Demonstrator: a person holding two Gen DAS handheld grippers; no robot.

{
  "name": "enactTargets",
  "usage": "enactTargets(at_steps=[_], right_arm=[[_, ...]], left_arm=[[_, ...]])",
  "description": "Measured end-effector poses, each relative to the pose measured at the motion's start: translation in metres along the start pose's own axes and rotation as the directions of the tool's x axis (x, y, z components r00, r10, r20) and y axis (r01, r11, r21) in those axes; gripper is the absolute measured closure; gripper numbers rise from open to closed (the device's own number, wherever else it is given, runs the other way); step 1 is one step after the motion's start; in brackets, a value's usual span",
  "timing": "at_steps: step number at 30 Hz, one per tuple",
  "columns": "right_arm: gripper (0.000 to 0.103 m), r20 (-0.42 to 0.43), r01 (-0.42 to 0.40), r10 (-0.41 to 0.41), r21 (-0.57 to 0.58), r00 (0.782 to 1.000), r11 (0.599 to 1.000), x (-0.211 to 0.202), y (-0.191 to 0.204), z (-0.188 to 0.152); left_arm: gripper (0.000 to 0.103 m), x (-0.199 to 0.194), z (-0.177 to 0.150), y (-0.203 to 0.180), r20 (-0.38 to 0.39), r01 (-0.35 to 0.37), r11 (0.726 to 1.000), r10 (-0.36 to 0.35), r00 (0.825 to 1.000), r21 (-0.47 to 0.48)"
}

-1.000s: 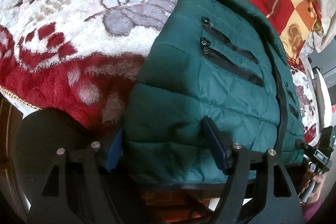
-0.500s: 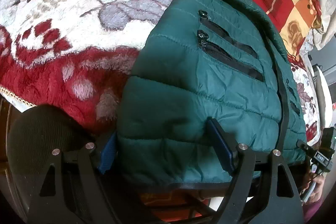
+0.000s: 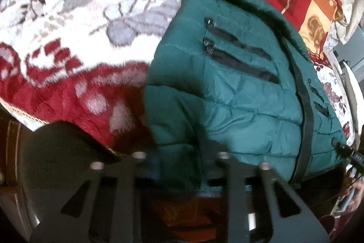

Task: Fold large clothes
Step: 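Lift the hem with both tools and fold it toward the collar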

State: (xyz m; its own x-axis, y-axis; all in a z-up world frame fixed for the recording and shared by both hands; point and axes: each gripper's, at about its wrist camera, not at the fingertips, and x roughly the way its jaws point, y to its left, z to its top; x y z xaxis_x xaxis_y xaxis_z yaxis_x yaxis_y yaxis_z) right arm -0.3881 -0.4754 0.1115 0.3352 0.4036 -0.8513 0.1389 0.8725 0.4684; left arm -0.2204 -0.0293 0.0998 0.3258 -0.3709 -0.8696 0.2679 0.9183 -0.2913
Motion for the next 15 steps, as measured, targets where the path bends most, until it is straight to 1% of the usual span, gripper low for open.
enactTargets(at_steps=[1,4,8,12,15], right_arm=[[0.083,0.014,-0.012,0.012,0.002,1.0,1.0,-0.003,0.002,0.002],[0.085,0.054,-0.062,0.061,0.016,0.997,0.998,-0.015,0.005,0.011],[0.086,0.112,-0.119,0.115,0.031,0.987,0.992,-0.032,0.007,0.024],[0.086,0.161,-0.145,0.136,0.043,0.978,0.989,-0.044,0.007,0.039],[0.086,0.192,-0.147,0.137,0.04,0.972,0.988,-0.049,0.01,0.05]], left_arm=[[0.089,-0.004,0.0,-0.001,0.009,0.008,1.0,-0.008,1.0,0.004],[0.092,-0.014,0.003,-0.003,0.027,0.037,0.999,-0.037,0.999,0.007],[0.093,-0.033,0.015,-0.003,0.064,0.096,0.995,-0.095,0.993,-0.007],[0.093,-0.053,0.032,-0.011,0.124,0.108,0.994,-0.108,0.986,0.005],[0.093,-0.064,0.042,-0.02,0.159,0.089,0.996,-0.092,0.983,0.029]])
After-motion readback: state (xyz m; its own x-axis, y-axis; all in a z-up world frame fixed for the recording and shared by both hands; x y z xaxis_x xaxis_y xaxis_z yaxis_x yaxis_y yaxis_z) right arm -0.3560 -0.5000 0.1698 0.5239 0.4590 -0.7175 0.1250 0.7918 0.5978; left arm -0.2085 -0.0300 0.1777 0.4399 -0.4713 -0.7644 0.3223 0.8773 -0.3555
